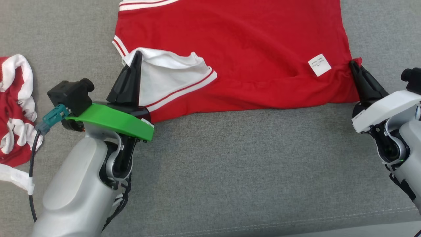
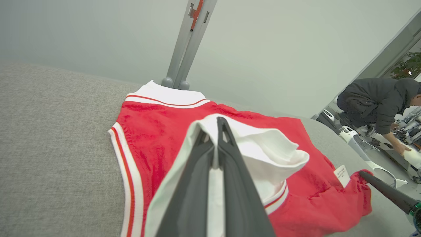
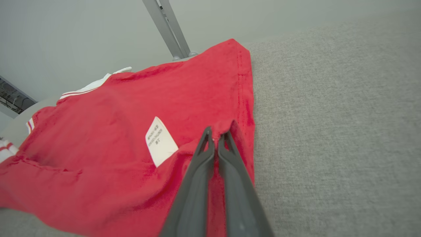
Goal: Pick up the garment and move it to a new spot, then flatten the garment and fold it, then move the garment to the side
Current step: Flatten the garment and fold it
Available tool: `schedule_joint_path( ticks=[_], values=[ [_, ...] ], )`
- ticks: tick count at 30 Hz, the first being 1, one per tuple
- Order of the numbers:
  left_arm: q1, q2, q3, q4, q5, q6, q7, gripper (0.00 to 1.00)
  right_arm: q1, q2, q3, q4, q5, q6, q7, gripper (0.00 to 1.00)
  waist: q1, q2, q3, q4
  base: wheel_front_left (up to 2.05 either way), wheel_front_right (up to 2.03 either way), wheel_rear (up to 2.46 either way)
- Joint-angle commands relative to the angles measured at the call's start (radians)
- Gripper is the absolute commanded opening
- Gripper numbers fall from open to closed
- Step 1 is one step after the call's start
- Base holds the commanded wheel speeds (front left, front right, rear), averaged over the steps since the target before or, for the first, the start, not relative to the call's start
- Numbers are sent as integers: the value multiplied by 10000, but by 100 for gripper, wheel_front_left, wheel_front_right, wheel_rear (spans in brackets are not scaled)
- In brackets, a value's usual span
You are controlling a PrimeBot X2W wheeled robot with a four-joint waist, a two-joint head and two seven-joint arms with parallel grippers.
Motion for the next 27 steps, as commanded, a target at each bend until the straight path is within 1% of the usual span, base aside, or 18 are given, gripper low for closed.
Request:
schedule_joint_path(
  ticks=[1,4,6,9,10,11,12,13,16,19,24,27],
  values=[
    [-280,-80,31,247,220,-79,-192,0,-217,40,81,102,6,5,-114,0,0,0,417,90,0,0,0],
    [-562,-277,199,752,583,-231,-537,0,-480,45,165,182,-168,5,-271,0,0,0,515,116,0,0,0],
    [-629,-363,368,958,887,-321,-627,0,-567,107,-22,182,-248,5,-323,0,0,0,530,110,0,0,0],
    [-583,-554,863,988,1331,-427,-697,0,-575,271,-818,-51,-735,4,-322,0,0,0,511,89,0,0,0],
    [-485,-680,1110,920,1526,-493,-693,0,-448,410,-1094,-158,-905,5,-323,2,0,0,487,89,0,0,0],
    [-367,-761,1314,914,1678,-546,-669,0,-307,530,-1302,-202,-1008,5,-321,7,0,0,464,91,0,0,0],
    [-231,-870,1502,923,1859,-641,-659,30,-131,657,-1455,-148,-1094,5,-320,47,0,0,421,97,0,0,0],
    [-160,-991,1662,905,1987,-758,-661,100,-54,725,-1526,-114,-1208,5,-320,100,0,0,383,102,0,0,0],
    [119,-1341,2031,997,2323,-1066,-663,100,132,970,-1765,-98,-1437,5,-322,100,0,0,189,125,0,0,0],
    [409,-1529,2259,996,2714,-1223,-664,100,470,1166,-1994,-194,-1577,5,-323,100,0,0,2,118,0,0,0],
    [1429,-1834,2793,716,3234,-1298,-664,100,1148,1483,-2749,-744,-1970,5,-323,100,0,0,-287,102,0,0,0],
    [2117,-1985,2956,1047,3108,-1186,-661,100,1606,1619,-3014,-1075,-2134,5,-325,100,0,0,-412,63,0,0,0]
  ],
)
